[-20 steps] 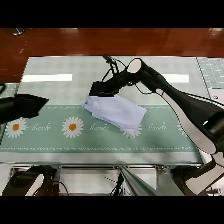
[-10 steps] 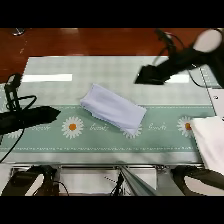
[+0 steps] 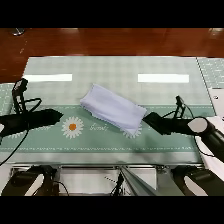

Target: Fold the shirts.

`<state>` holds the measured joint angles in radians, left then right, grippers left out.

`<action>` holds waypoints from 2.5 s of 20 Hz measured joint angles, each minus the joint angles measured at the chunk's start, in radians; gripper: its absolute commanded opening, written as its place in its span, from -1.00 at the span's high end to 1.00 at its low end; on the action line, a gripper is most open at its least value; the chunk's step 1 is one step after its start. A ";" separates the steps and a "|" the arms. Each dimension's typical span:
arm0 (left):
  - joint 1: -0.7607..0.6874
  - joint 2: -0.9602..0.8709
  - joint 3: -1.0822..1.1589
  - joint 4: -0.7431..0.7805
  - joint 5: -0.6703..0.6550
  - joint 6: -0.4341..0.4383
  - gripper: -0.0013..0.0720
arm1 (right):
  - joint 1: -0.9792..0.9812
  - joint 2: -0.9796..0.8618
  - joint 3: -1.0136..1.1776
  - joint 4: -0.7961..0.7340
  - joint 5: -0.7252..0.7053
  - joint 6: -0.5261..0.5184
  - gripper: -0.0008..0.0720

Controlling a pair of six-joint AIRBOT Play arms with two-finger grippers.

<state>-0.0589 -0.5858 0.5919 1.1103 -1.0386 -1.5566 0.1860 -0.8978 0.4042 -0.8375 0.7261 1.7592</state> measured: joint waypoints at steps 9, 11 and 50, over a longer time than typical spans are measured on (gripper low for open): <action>0.000 -0.023 -0.002 -0.045 0.015 -0.001 0.87 | 0.010 -0.433 0.175 0.351 0.068 -0.408 0.92; 0.000 -0.024 -0.002 -0.049 0.017 -0.002 0.87 | 0.011 -0.471 0.260 0.380 0.107 -0.472 0.92; 0.000 -0.090 -0.002 -0.083 0.019 -0.001 0.87 | -1.160 0.174 0.785 -0.906 1.124 -0.050 -0.72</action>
<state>-0.0589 -0.6754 0.5900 1.0275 -1.0191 -1.5574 -0.9741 -0.7235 1.1896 -1.7432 1.8500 1.7092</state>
